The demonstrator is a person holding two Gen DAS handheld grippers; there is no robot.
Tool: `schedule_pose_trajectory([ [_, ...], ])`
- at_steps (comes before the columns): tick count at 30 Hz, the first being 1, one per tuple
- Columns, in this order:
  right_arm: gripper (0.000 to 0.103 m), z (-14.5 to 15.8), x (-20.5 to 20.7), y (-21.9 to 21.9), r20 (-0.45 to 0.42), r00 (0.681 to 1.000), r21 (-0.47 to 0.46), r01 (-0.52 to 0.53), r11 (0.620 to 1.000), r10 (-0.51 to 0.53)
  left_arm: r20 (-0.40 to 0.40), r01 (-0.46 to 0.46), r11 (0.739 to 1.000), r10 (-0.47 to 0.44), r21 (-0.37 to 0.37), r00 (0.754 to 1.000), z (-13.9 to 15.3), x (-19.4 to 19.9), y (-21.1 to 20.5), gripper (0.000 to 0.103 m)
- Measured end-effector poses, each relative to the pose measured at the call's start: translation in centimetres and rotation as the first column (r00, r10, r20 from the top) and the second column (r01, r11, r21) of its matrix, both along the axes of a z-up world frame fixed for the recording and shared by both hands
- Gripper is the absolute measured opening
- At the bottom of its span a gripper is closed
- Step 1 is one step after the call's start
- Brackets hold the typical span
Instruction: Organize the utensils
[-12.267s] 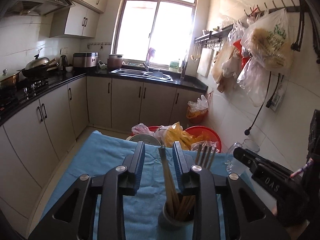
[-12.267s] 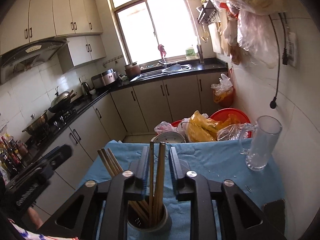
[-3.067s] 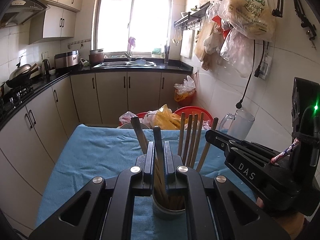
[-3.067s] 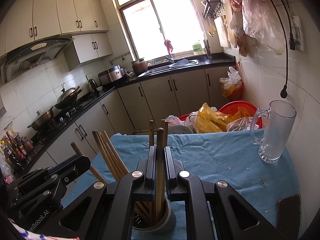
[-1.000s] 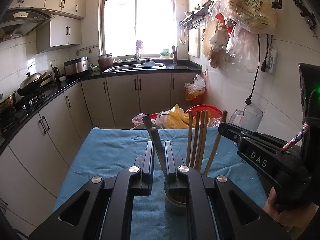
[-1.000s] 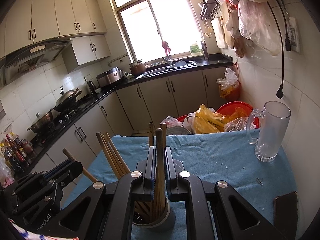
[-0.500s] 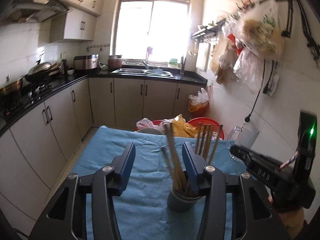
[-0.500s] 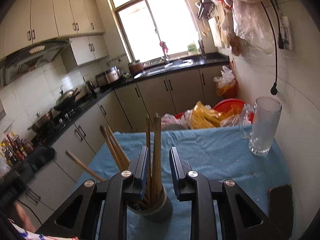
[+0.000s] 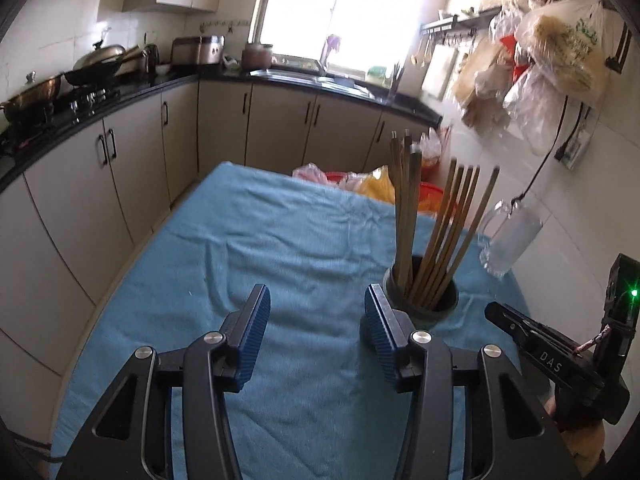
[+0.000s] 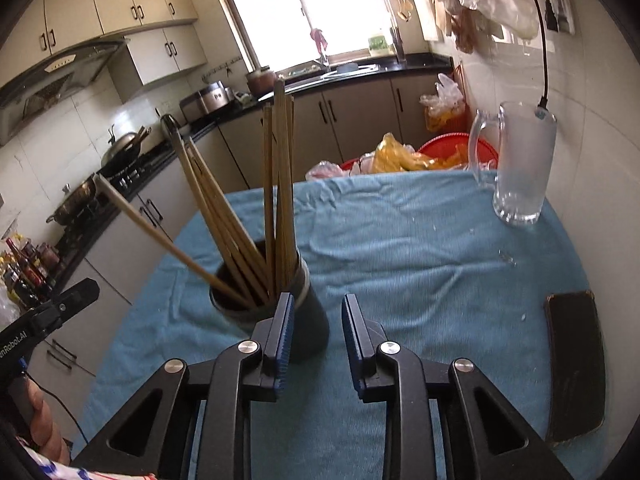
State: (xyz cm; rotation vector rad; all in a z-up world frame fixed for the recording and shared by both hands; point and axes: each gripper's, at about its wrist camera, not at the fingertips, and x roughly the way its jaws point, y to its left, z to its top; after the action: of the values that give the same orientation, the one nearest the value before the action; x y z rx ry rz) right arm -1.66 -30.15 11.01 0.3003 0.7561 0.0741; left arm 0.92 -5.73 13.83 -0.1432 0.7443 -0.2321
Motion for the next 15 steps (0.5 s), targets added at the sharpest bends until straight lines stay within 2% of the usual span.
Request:
schedule_pose_trajectory([
  [5, 0.028, 0.1, 1.1, -0.2, 0.004, 1.0, 0.026, 0.001, 1.0, -0.001, -0.041, 0.064, 0.998, -0.064, -0.006, 0.997, -0.8, 1.2, -2.2, 0.048],
  [11, 0.037, -0.5, 3.3, 0.4, -0.014, 1.0, 0.066, -0.025, 0.998, 0.026, -0.077, 0.151, 0.988, -0.153, -0.035, 0.985, -2.1, 3.9, -5.4, 0.05],
  [15, 0.038, -1.5, 4.8, 1.1, -0.046, 0.998, 0.059, -0.031, 0.998, 0.034, -0.099, 0.172, 0.985, -0.172, -0.01, 0.98, -2.9, 5.7, -6.8, 0.05],
])
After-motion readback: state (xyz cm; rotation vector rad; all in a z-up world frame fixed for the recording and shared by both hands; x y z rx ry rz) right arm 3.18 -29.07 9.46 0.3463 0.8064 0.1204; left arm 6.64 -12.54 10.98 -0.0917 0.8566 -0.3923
